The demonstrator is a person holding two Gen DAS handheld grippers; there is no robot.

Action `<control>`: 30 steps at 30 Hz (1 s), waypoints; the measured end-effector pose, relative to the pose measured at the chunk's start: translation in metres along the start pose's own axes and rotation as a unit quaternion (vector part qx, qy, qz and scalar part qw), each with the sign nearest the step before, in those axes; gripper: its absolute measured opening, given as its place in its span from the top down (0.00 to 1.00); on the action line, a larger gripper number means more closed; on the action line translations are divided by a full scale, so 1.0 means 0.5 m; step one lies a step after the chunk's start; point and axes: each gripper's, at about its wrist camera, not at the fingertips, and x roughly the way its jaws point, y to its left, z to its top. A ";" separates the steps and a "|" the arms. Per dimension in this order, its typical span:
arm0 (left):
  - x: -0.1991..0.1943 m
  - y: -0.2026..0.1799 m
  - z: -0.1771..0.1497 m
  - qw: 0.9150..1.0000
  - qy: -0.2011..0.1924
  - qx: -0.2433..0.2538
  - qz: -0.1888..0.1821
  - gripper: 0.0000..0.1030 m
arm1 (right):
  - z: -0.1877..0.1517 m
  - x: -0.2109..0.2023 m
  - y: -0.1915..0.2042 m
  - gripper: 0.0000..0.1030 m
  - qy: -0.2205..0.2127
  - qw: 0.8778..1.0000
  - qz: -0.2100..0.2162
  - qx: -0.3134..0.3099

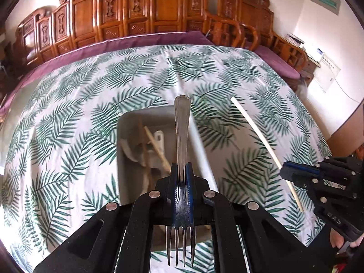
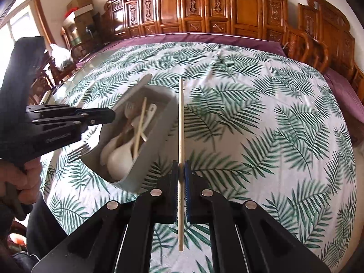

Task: Organize utensils
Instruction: 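Carry the metal fork over the grey tray with the left tool while the right tool carries the chopstick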

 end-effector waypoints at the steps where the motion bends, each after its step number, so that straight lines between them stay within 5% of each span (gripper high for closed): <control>1: 0.005 0.010 -0.002 1.000 0.002 -0.004 0.000 0.94 | 0.003 0.003 0.006 0.94 0.000 1.000 0.002 -0.002; 22: -0.015 0.107 -0.014 0.999 -0.018 -0.032 0.005 0.93 | 0.066 0.071 0.110 0.94 0.018 0.999 0.029 -0.029; 30: -0.073 0.152 -0.040 0.998 -0.041 -0.045 0.018 0.82 | 0.084 0.125 0.133 0.94 0.028 0.999 0.047 0.006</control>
